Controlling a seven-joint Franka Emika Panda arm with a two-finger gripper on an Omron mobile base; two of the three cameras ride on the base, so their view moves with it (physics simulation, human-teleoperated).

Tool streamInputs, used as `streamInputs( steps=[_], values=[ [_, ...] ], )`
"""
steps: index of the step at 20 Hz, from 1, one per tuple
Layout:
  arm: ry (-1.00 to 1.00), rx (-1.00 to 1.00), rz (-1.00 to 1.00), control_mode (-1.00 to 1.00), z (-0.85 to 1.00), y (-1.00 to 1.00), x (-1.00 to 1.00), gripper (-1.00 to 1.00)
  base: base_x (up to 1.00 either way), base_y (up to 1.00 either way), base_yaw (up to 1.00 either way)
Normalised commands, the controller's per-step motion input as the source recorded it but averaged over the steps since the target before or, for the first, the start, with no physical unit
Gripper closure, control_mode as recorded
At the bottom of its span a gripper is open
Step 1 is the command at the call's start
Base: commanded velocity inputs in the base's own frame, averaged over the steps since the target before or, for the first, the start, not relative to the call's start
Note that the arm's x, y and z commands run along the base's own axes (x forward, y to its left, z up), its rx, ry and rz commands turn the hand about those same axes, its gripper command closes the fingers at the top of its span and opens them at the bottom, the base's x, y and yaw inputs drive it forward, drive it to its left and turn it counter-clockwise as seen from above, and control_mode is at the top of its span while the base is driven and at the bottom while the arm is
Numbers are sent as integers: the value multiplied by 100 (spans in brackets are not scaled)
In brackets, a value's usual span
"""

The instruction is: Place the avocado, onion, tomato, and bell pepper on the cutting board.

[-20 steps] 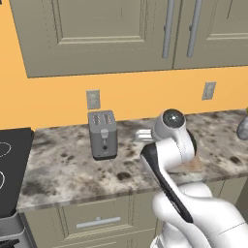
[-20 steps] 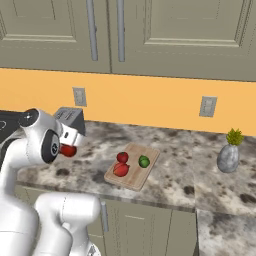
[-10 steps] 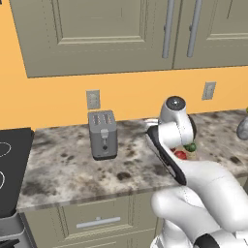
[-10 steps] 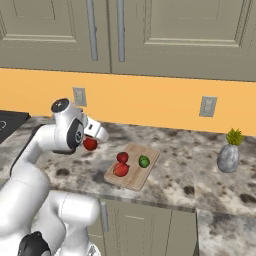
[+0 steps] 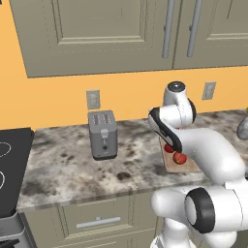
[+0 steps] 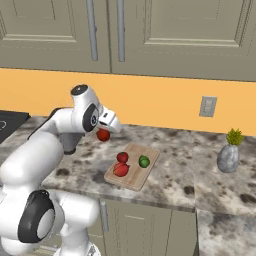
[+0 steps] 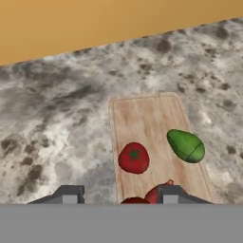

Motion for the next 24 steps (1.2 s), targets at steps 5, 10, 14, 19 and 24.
streamInputs(
  steps=[5,10,14,19,24],
  values=[
    [3,0,-3,-100,-1,-33,23,100,0,0,0],
    [3,0,-1,-100,-8,-37,22,100,0,0,0],
    [2,0,0,-100,-14,-47,17,100,0,0,0],
    [2,2,0,-100,-34,-32,3,100,0,0,0],
    [0,1,0,-100,-34,-5,0,100,0,0,0]
  ],
)
